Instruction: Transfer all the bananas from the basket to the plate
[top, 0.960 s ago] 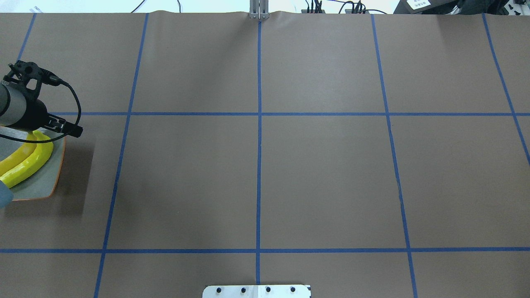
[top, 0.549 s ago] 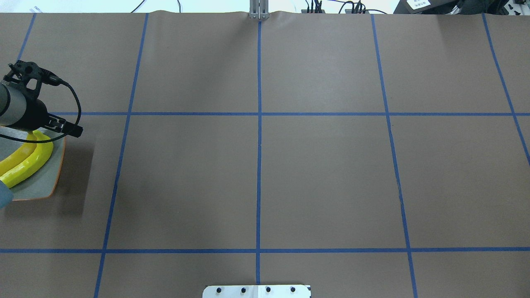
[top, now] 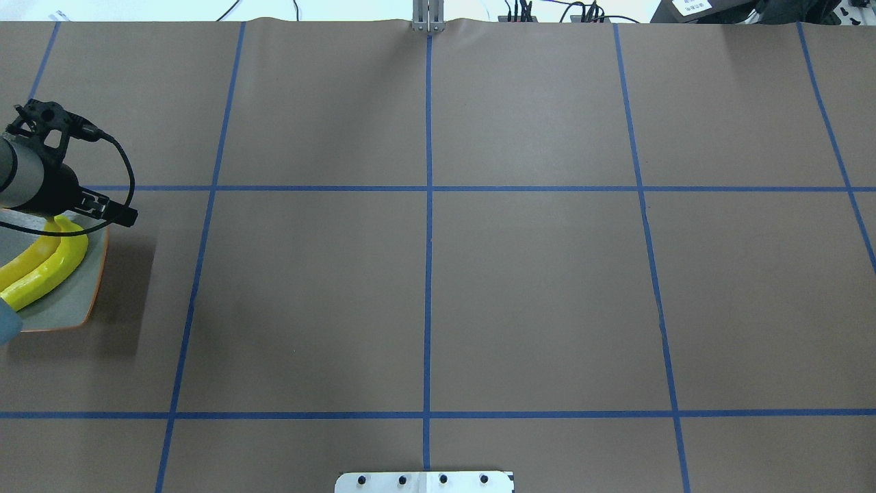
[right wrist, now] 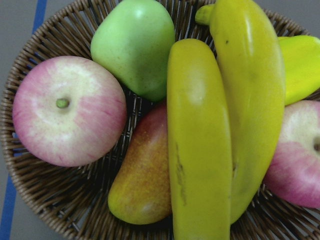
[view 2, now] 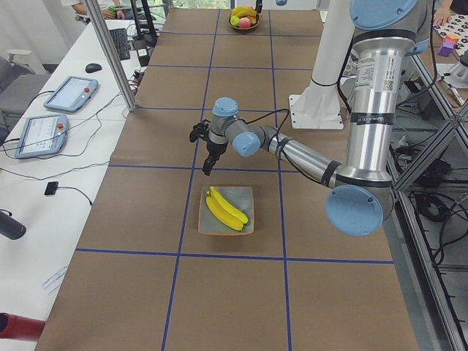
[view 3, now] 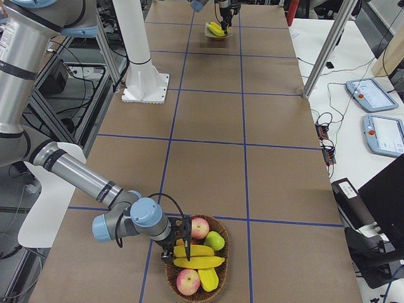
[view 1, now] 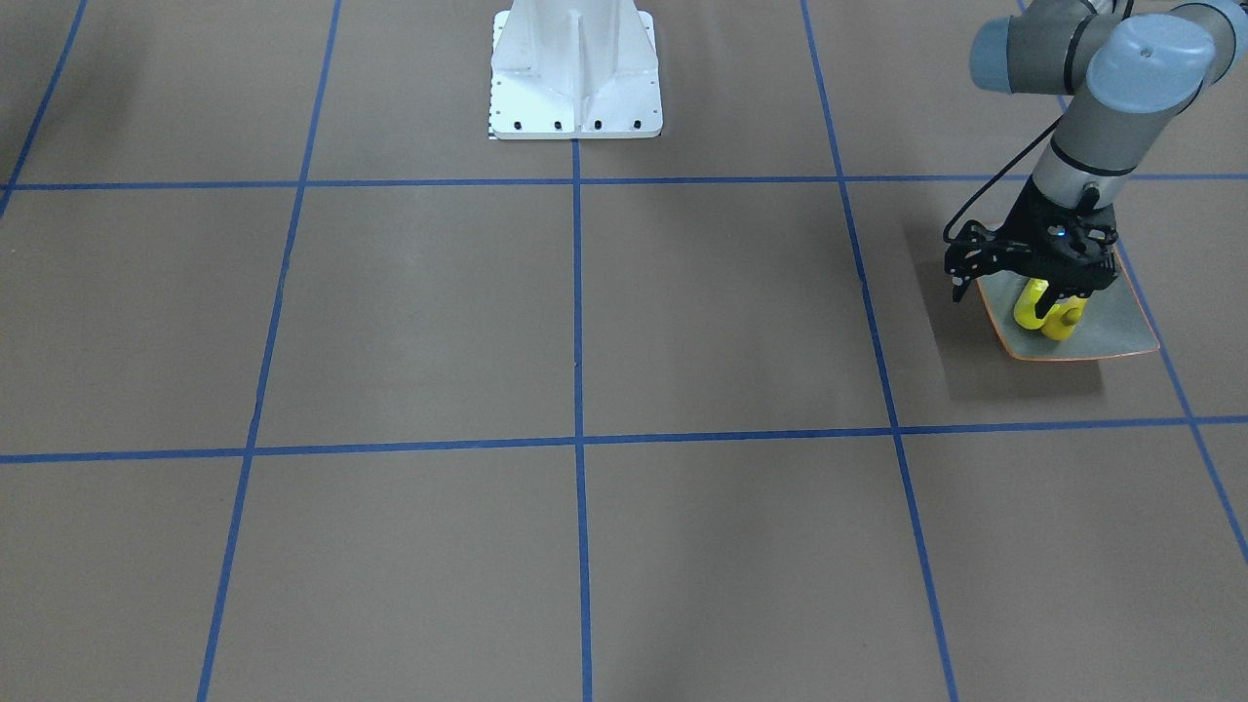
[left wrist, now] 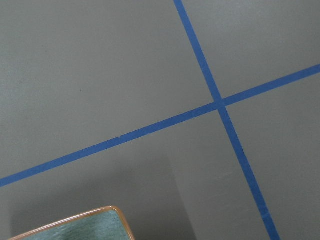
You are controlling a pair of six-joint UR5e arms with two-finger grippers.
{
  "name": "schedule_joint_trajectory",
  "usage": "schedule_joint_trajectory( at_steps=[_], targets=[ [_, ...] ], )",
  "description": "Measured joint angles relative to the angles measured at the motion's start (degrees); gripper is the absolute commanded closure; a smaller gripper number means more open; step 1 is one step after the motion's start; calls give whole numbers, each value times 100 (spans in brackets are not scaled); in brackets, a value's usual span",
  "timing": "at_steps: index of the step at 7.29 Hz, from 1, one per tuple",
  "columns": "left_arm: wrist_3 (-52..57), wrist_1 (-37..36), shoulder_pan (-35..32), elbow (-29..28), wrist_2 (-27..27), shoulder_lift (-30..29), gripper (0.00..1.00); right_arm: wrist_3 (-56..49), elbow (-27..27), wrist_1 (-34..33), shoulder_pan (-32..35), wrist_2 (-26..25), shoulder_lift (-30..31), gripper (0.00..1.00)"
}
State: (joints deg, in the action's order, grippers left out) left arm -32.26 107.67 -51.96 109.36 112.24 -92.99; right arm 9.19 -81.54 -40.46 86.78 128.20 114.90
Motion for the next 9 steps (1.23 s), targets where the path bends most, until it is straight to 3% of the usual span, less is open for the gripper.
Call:
schedule_joint_trajectory(
  at_steps=[2, 6, 9],
  targets=[
    [0, 0, -6, -2, -8, 0, 0, -25, 63, 18, -9, -39, -5, 100],
    [0, 0, 0, -28, -17, -7, 0, -198, 8, 339, 61, -95, -36, 100],
    [6, 2, 12, -113, -10, -16, 0, -648, -207, 369, 649, 164, -135, 100]
  ],
)
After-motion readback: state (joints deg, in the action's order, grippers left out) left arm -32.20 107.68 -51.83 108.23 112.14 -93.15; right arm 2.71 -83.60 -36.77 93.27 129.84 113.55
